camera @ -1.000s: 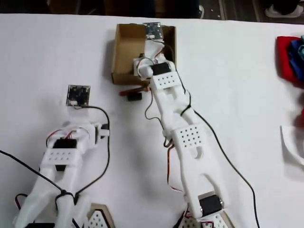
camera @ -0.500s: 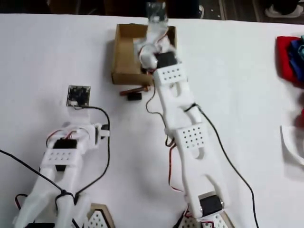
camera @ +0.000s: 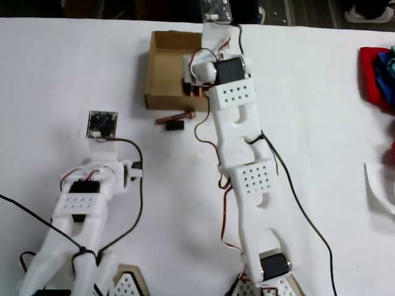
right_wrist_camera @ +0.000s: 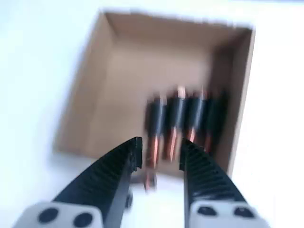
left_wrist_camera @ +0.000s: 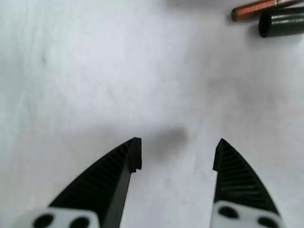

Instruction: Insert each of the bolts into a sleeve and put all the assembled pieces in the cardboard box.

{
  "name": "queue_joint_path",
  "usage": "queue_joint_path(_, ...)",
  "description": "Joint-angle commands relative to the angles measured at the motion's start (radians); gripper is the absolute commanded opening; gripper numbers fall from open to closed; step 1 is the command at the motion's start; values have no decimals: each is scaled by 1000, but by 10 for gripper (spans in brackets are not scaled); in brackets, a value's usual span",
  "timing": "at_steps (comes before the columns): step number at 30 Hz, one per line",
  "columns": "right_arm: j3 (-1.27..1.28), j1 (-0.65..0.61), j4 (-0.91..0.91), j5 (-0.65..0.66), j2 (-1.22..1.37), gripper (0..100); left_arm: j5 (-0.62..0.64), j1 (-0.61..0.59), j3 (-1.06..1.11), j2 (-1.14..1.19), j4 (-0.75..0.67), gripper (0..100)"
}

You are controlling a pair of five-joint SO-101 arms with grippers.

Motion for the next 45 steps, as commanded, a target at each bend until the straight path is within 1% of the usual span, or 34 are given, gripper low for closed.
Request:
queue_joint_path(1, -37, -22, 150, -3, -110, 113, -3, 8, -7, 0, -18, 260)
queue_joint_path(5, 41, -42, 147, -3, -120, 112, -3, 8, -7, 0, -18, 260)
queue_joint_path(9, 253, -127, 147, 2, -154, 112, -3, 8, -5, 0, -18, 260)
queue_joint_path(10, 304, -147, 143, 26, -165, 112, -3, 8, -5, 0, -18, 260)
queue_joint_path(11, 342, -166, 142, 84, -171, 112, -3, 8, -5, 0, -18, 260)
queue_joint_path(13, 387, -193, 142, 252, -170, 112, -3, 3, -5, 0, -18, 260)
queue_joint_path(16, 388, -191, 133, 453, -140, 115, -2, 3, -7, -2, -18, 260)
queue_joint_path(17, 388, -180, 130, 488, -130, 115, -2, 2, -8, -2, -18, 260)
queue_joint_path(21, 388, -153, 128, 551, -90, 115, -2, 2, -8, -2, -18, 260)
queue_joint_path(25, 388, -166, 128, 703, -42, 115, -2, 2, -8, -2, -18, 260)
queue_joint_path(29, 388, -183, 128, 804, -13, 116, -2, 2, -8, -2, -18, 260)
queue_joint_path(34, 388, -203, 127, 879, 5, 119, 0, -11, -10, -2, -18, 260)
queue_joint_path(39, 387, -216, 108, 884, 21, 192, 6, -77, -13, -3, -18, 260)
queue_joint_path(45, 387, -216, 77, 885, 19, 193, 6, -80, -13, -3, -18, 260)
